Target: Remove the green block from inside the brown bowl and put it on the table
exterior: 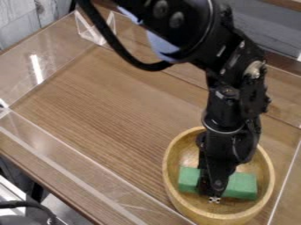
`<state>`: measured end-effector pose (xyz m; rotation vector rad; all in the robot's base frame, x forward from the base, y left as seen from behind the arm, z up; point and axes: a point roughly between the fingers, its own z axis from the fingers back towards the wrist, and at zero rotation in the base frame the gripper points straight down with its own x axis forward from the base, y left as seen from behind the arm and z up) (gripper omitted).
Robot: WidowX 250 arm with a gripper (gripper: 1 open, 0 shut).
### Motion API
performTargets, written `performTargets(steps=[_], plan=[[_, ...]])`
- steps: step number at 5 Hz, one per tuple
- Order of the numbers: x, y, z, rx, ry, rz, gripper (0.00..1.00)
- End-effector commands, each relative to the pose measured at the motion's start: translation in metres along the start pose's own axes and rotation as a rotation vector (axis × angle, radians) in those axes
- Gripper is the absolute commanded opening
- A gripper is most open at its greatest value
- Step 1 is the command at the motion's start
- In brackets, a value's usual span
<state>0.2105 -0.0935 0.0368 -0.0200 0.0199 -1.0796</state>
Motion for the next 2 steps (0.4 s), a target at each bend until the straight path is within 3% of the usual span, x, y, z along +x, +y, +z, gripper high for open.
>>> performTargets(steps=[1, 2], plan=[[-0.0014, 0.0030, 0.0073, 0.012, -0.013, 0.015, 0.00], [-0.0020, 0.0028, 0.0089, 0.010, -0.012, 0.020, 0.00]])
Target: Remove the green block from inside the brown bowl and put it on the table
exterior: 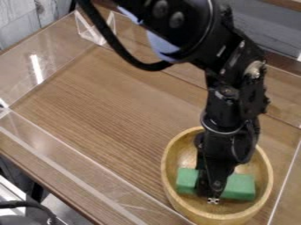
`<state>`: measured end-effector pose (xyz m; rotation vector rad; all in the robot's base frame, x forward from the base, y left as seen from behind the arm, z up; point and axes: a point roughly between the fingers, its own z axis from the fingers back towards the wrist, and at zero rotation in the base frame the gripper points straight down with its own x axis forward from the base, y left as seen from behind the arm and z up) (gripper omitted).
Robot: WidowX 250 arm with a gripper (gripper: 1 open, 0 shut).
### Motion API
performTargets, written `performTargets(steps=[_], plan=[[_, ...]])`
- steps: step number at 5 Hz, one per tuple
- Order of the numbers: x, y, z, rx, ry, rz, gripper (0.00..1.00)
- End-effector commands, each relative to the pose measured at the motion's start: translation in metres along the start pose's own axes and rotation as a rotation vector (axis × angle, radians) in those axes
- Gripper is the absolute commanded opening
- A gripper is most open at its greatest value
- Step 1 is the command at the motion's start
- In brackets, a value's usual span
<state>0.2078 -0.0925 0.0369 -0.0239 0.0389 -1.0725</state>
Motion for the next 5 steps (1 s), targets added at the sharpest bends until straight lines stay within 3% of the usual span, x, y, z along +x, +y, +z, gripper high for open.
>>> performTargets(steps=[1, 5], plan=[[-0.0008, 0.0043, 0.0114, 0.019, -0.025, 0.021, 0.00], [-0.0025, 0.0027, 0.0191, 0.012, -0.028, 0.045, 0.00]])
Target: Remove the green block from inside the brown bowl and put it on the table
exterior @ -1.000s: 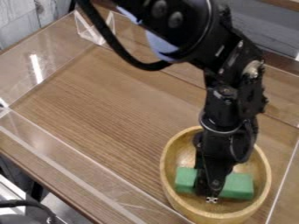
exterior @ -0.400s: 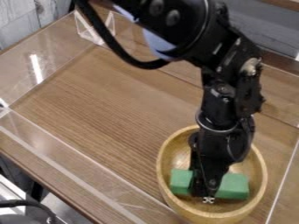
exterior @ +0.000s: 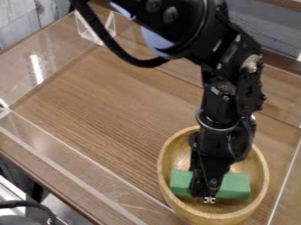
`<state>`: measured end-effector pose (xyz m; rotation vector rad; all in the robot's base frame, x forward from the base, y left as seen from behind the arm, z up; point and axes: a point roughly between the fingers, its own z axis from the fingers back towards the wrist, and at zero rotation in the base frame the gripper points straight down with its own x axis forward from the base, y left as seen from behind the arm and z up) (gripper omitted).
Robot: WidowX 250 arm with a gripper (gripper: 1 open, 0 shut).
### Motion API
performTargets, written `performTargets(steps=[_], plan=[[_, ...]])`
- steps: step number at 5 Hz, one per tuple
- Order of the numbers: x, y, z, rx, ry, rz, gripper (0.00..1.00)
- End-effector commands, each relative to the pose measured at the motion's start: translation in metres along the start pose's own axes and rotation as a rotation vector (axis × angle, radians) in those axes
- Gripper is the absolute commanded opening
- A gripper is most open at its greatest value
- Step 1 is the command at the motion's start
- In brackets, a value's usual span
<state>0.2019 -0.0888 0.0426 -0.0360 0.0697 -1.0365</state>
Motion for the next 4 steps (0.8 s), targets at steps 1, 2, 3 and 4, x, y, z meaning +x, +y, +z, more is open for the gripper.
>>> performTargets(steps=[1, 2, 3, 4], plan=[[0.0033, 0.0053, 0.0161, 0.034, -0.048, 0.015, 0.00], [0.0032, 0.0050, 0.0178, 0.033, -0.050, 0.022, 0.00], [0.0031, 0.0047, 0.0199, 0.032, -0.052, 0.031, 0.00], [0.0030, 0.0044, 0.0221, 0.031, -0.054, 0.039, 0.00]])
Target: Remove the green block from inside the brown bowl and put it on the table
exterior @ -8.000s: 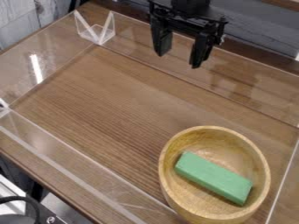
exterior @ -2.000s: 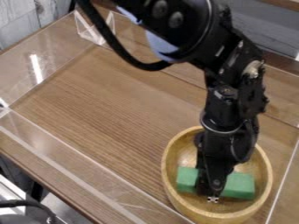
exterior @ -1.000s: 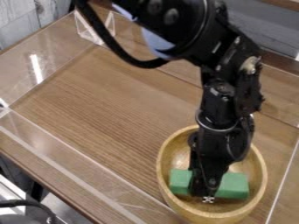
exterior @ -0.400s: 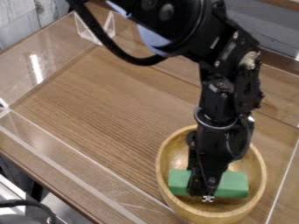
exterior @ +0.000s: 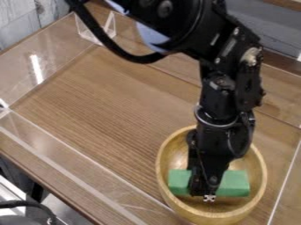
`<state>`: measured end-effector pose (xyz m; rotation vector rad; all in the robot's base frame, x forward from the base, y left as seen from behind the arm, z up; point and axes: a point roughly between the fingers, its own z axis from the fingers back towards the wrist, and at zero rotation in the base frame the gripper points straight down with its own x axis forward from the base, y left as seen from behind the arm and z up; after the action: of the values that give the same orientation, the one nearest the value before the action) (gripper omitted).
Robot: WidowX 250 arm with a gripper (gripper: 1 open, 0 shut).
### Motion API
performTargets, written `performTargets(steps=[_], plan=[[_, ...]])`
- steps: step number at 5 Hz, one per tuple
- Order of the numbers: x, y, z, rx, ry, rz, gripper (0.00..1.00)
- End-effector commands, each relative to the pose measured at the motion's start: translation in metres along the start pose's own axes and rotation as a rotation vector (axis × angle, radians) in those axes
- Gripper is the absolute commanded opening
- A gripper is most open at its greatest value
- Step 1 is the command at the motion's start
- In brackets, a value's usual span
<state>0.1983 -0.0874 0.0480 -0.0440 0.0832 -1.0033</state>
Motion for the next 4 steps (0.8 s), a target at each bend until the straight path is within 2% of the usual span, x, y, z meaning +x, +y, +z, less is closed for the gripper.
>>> performTargets(steps=[1, 4], plan=[[0.0066, 0.0066, 0.0205, 0.045, -0.065, 0.014, 0.00], [0.0112, 0.0076, 0.0182, 0.055, -0.078, 0.036, 0.00]])
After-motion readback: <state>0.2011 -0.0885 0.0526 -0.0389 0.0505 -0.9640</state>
